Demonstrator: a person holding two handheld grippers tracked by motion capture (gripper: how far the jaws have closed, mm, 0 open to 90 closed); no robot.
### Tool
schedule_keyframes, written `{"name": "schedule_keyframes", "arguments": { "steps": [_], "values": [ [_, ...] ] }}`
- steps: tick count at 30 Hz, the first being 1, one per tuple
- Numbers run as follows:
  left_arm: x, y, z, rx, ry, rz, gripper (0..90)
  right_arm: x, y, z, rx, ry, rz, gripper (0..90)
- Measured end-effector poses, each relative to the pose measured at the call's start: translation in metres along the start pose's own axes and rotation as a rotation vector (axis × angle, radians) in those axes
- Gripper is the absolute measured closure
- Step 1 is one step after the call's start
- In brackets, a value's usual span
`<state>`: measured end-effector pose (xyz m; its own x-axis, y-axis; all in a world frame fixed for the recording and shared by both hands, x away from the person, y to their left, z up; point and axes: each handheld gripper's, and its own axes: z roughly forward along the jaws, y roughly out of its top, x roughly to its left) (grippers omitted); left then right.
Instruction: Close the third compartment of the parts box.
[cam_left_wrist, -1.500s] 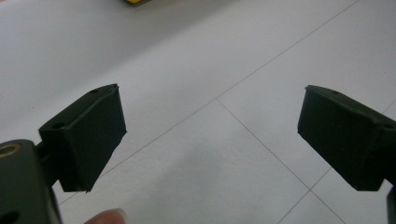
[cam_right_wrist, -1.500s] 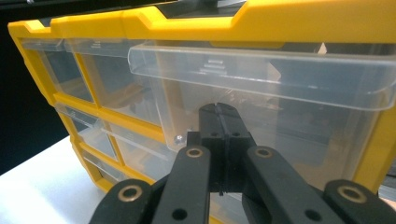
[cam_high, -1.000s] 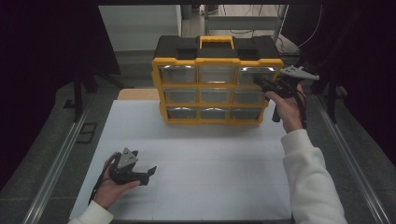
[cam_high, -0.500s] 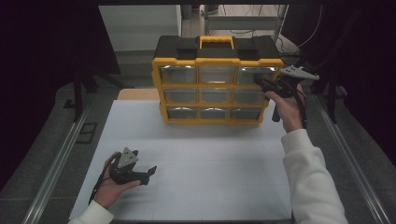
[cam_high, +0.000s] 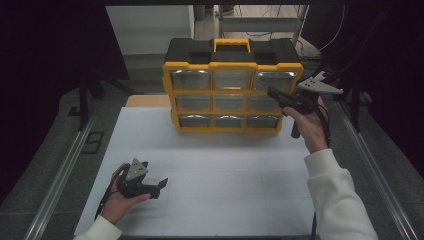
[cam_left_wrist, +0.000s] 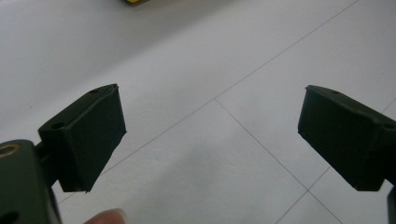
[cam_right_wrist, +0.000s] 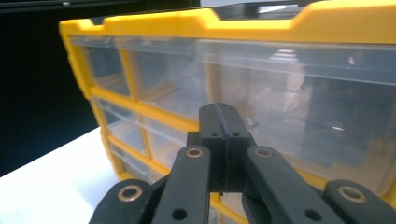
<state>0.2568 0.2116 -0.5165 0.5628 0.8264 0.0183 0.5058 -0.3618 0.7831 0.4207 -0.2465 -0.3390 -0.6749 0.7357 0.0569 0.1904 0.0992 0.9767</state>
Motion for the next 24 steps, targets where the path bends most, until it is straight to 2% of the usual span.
{"name": "schedule_keyframes", "arguments": {
  "steps": [7, 9, 11, 14, 18, 24],
  "values": [
    [0.0, 0.0, 0.0, -0.003, 0.002, 0.001, 7.9, 0.013, -0.009, -0.009, 0.008, 0.06, -0.021, 87.3],
    [0.0, 0.001, 0.0, -0.004, 0.004, 0.002, 8.0, 0.017, -0.013, -0.011, 0.008, 0.085, -0.019, 80.1],
    [0.0, 0.001, 0.0, -0.005, 0.003, 0.002, 8.0, 0.021, -0.019, -0.012, -0.01, 0.092, -0.013, 62.6],
    [0.001, 0.001, 0.0, -0.006, 0.001, 0.001, 8.0, 0.029, -0.027, -0.016, -0.021, 0.101, -0.01, 46.9],
    [0.0, 0.001, -0.001, -0.012, 0.0, 0.001, 8.0, 0.037, -0.041, -0.022, -0.008, 0.117, -0.018, 38.6],
    [0.0, 0.002, -0.002, -0.017, 0.002, 0.0, 8.0, 0.045, -0.059, -0.03, 0.008, 0.133, -0.007, 32.2]
  ]
}}
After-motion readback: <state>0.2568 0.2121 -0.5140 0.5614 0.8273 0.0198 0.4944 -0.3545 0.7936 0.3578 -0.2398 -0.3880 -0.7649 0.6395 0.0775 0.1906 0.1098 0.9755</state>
